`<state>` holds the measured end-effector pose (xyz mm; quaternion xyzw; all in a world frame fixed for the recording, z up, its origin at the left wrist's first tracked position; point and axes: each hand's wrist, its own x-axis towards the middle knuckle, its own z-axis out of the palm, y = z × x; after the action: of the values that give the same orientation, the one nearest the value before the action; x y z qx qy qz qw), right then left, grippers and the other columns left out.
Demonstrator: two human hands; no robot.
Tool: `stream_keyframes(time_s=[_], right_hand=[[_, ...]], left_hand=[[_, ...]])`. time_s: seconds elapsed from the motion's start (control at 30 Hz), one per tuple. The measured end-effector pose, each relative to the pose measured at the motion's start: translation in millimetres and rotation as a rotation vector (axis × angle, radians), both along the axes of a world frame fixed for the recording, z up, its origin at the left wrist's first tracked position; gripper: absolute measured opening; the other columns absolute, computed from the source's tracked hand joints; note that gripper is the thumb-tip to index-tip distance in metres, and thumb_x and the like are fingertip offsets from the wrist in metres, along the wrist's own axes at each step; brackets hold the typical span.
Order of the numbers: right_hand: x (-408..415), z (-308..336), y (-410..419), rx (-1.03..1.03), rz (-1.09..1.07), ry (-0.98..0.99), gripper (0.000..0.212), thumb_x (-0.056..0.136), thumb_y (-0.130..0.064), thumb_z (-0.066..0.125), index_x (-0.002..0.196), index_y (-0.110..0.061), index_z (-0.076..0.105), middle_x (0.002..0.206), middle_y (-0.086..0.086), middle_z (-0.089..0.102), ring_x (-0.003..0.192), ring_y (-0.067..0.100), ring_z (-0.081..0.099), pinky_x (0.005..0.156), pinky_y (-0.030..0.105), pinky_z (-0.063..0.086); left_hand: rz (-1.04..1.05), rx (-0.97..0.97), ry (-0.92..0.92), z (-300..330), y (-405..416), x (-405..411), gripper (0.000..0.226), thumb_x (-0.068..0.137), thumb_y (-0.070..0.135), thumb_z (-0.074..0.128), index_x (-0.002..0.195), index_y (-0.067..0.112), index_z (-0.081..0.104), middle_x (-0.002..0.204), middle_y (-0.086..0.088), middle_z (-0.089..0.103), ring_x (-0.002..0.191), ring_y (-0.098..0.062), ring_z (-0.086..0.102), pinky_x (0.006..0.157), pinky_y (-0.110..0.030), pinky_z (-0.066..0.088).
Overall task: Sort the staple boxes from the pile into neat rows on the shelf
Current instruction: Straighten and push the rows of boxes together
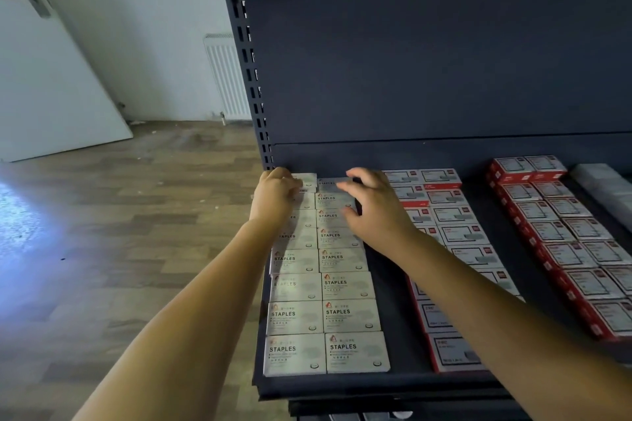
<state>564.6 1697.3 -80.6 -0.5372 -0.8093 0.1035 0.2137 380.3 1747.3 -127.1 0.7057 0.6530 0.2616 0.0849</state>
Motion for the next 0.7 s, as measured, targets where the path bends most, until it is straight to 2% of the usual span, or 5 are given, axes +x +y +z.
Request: stream_keyframes(time_s=[0.13, 0.3, 0.43, 0.57, 0.7], right_hand=[[8, -3, -3, 0.001, -0.019, 0.012, 0.044, 0.087, -0.008, 0.058, 0.131, -0.007, 0.052, 0.136, 0.006, 0.041, 0.128, 0.020, 0.032, 0.107, 0.027, 0.023], [20, -3, -13, 0.015, -0.051, 0.045, 0.043, 0.088, -0.009, 0.059, 0.130, -0.007, 0.053, 0.136, 0.005, 0.041, 0.129, 0.019, 0.030, 0.099, 0.012, 0.012], [30, -6, -25, -0.016, -0.066, 0.073, 0.043, 0.088, -0.011, 0.059, 0.131, -0.009, 0.052, 0.139, 0.003, 0.039, 0.132, 0.017, 0.026, 0.104, 0.018, 0.016], [44, -5, -31, -0.022, -0.084, 0.091, 0.044, 0.089, -0.015, 0.058, 0.132, -0.012, 0.051, 0.140, 0.002, 0.038, 0.133, 0.017, 0.027, 0.108, 0.027, 0.023], [63, 1, -32, -0.003, -0.069, 0.060, 0.045, 0.091, -0.020, 0.055, 0.135, -0.012, 0.047, 0.136, 0.002, 0.041, 0.129, 0.016, 0.031, 0.106, 0.027, 0.028]], left_hand=[[0.005, -0.010, 0.012, 1, -2, 3, 0.020, 0.085, 0.004, 0.061, 0.102, 0.005, 0.071, 0.111, -0.010, 0.059, 0.108, -0.029, 0.045, 0.077, -0.022, 0.029], [0.008, -0.019, -0.034, 7, -2, 2, 0.023, 0.085, -0.004, 0.056, 0.103, 0.001, 0.071, 0.112, -0.012, 0.059, 0.108, -0.030, 0.049, 0.082, -0.023, 0.034], [0.071, -0.025, -0.103, 7, -6, 3, 0.025, 0.084, -0.006, 0.057, 0.103, 0.000, 0.070, 0.115, -0.012, 0.059, 0.109, -0.028, 0.052, 0.088, -0.023, 0.036], [0.075, -0.040, 0.034, 16, -10, 10, 0.026, 0.088, 0.001, 0.051, 0.105, 0.005, 0.070, 0.118, -0.008, 0.058, 0.114, -0.029, 0.045, 0.091, -0.029, 0.036], [0.026, 0.083, 0.215, 25, -27, 40, 0.030, 0.091, 0.010, 0.047, 0.117, 0.010, 0.063, 0.124, -0.006, 0.056, 0.117, -0.028, 0.041, 0.100, -0.037, 0.035]])
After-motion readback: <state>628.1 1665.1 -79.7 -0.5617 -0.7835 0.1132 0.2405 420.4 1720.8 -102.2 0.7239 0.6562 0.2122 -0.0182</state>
